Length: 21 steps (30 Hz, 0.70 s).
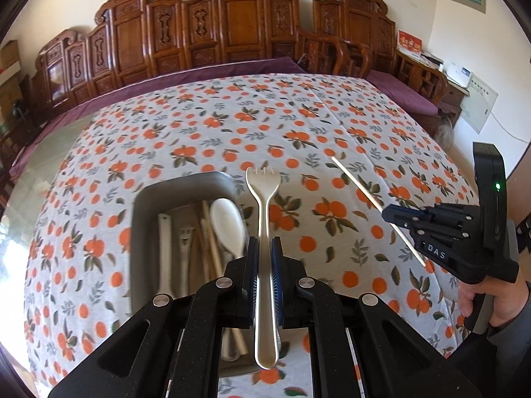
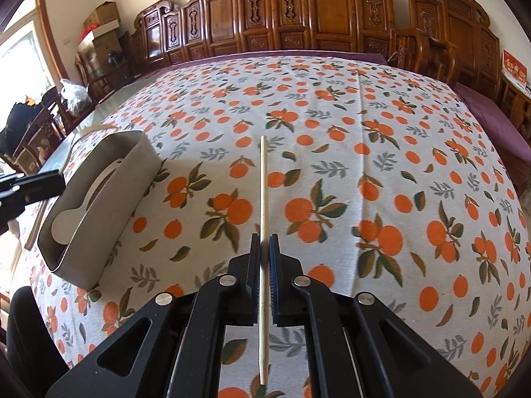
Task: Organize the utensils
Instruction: 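Carry the white fork into the tray and open the left tool while the right holds its chopstick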
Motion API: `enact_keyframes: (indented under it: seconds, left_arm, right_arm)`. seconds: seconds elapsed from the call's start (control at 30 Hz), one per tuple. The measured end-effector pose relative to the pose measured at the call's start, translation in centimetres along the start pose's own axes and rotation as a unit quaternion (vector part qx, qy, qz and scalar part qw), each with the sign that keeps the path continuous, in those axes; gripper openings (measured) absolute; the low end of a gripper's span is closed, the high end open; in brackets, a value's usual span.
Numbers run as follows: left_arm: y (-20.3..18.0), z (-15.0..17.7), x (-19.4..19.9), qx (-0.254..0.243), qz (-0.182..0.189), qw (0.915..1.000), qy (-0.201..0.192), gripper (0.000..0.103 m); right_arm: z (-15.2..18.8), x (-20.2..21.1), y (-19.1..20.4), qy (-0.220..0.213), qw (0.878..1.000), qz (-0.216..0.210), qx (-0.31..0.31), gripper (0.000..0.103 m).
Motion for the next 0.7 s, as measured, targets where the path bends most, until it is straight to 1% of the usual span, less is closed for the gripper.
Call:
enact_keyframes:
  seconds: [0.27,0.4,0.57,0.7]
  left_arm:
    - [3.7,0.6,-0.5,0.026,-0.019,0.9995,0.008,0.007]
    - [5.2,1.2,-2.1,0.039,-0.026,0.9986,0.025,0.007]
    - [6.7,2.2,-4.4,0.046,-0.043,0.997,0.045,0.007]
    - [7.2,2.7,-5.6,0.044,-0.05,0.9962,0.056,0.007]
  right_arm:
    - [0.0,0.1,2.0,0.0,1.0,-0.016,0.017,0.006]
    - [-0.2,0.4,2.9,-0.004,0.999,-0.026,0.022,0.006]
    - [-0.3,0.8,3.8,-0.006,0.999,-0.036,0.029,0.006]
    - [-0.3,0.9,4.6,-0.006,0.998,-0.044,0.035,0.006]
Point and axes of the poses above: each gripper's, at about its wrist camera, not at the fingertips, and x roughly against the way its jaws point, y to its left, z to its underside, the point moved 10 cm from there along -x, roughly the way its jaws point, and after that the axes turned 2 degrees about -z, right-handed, at the moved point
